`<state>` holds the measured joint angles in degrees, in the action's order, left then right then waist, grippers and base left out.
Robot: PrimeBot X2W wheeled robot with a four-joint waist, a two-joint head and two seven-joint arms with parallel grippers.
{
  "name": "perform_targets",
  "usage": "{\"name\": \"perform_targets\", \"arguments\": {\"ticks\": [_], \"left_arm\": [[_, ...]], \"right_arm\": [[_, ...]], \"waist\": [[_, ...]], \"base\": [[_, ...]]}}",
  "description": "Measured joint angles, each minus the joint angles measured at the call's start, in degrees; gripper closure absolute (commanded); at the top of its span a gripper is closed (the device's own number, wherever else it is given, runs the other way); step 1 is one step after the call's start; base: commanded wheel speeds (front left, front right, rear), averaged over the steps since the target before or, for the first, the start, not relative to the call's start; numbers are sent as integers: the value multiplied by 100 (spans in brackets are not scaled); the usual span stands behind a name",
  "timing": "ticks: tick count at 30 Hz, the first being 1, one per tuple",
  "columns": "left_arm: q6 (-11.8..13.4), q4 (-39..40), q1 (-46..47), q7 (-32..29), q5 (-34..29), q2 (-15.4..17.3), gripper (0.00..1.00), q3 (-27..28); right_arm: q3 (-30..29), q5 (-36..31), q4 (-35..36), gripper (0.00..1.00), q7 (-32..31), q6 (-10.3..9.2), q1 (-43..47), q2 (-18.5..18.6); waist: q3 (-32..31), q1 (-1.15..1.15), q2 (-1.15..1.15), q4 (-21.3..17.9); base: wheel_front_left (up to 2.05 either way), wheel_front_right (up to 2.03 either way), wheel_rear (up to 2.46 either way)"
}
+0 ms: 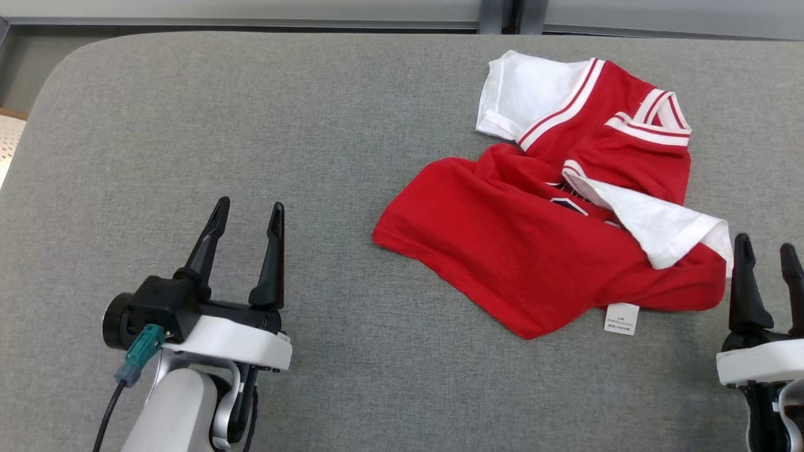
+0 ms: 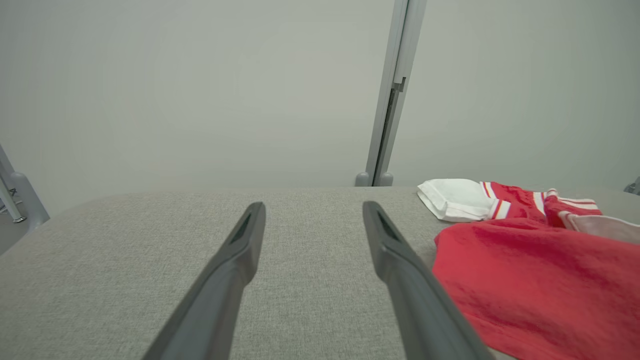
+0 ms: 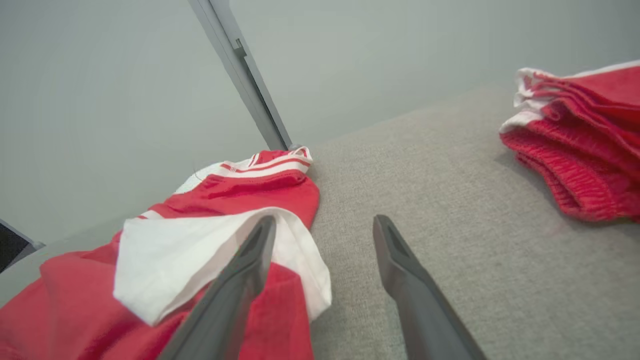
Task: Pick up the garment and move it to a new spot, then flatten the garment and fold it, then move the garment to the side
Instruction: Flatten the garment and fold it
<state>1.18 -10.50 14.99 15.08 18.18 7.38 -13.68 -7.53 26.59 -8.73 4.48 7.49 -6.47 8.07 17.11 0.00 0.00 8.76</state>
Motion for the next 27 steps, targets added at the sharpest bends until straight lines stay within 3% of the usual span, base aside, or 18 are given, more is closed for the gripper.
{"name": "perform_targets", "arguments": {"ticks": [10,27], "left_arm": [[93,68,-338,-1,15,166,0,131],[244,258,-1083,-293,18,346,0,13]], "right_arm": [[619,-895,1045,0,-7,0,100,363],[856,-1068,1538,0,-398,0,1012,170]], "waist": [[-295,0,0,-263],[-1065,0,0,-608]], "base": [[0,0,0],[0,0,0]]}}
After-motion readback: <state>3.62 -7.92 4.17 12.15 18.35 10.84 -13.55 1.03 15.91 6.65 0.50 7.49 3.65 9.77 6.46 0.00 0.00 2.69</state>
